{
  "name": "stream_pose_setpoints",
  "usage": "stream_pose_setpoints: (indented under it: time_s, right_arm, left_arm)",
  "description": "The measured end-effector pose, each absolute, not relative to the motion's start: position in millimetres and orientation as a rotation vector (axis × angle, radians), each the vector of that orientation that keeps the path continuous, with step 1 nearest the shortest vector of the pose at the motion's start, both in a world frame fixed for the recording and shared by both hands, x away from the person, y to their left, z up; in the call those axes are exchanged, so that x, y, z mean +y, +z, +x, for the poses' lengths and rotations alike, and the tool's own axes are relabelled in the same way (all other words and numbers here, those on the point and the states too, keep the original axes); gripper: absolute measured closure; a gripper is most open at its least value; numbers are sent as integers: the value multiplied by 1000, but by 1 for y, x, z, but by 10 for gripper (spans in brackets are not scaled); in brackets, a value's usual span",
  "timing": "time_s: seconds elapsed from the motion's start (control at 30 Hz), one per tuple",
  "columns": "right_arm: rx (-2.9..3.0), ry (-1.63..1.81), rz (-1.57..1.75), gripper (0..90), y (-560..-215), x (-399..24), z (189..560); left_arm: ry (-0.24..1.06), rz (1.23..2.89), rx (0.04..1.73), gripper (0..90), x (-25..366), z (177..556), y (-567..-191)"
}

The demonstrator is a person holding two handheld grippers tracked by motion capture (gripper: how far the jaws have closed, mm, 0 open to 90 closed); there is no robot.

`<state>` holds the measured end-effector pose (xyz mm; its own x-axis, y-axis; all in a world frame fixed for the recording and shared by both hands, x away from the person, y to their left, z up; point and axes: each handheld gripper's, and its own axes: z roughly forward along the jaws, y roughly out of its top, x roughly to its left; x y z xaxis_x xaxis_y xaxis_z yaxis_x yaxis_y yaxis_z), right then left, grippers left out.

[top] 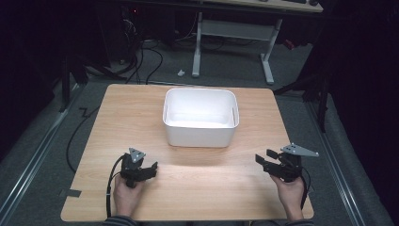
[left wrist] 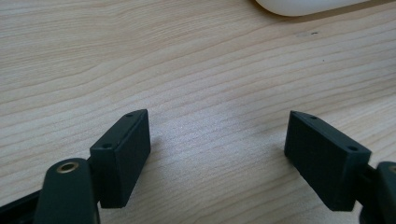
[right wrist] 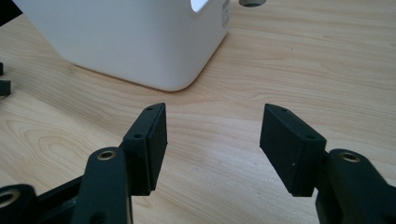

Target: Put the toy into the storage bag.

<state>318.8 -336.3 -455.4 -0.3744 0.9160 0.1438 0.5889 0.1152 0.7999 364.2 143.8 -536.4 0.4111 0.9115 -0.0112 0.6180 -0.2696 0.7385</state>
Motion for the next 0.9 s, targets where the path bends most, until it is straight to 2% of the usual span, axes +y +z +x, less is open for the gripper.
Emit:
stream_pose_setpoints:
  time_s: [0.9]
  right_arm:
    - [2000, 1059, 1563, 417, -493, -338, 334]
  left_arm:
    - [559, 1996, 1297, 229, 144, 364, -536]
